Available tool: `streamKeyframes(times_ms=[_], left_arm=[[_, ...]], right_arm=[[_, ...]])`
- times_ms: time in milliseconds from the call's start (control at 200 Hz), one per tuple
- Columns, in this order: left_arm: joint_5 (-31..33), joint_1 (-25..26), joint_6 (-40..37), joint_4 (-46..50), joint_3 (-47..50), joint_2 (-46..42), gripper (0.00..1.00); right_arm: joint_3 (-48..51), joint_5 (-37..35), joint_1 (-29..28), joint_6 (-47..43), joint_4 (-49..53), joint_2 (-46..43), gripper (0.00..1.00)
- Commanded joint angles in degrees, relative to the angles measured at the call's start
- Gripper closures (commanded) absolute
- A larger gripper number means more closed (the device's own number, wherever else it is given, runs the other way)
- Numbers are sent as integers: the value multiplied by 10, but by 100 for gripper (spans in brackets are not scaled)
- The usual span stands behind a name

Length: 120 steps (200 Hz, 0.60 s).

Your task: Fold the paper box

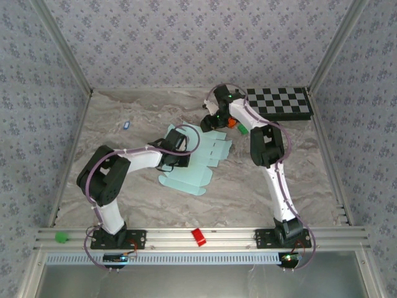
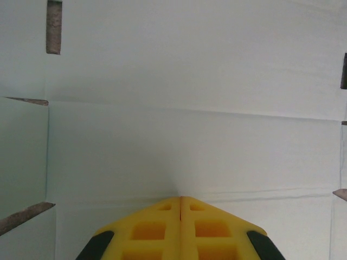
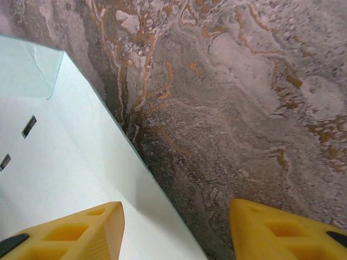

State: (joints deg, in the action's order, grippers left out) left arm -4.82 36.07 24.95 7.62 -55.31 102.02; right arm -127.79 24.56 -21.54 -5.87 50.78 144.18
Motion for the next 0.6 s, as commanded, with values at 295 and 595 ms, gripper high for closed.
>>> streamKeyframes(times_ms=[295,595], left_arm=[[20,4,-1,79,20,13,100],[22,5,2,79,19,13,100]], right_arm=[[-24,56,2,-59,72,-8,51],[-22,53,-4,-104,103,-39,58]])
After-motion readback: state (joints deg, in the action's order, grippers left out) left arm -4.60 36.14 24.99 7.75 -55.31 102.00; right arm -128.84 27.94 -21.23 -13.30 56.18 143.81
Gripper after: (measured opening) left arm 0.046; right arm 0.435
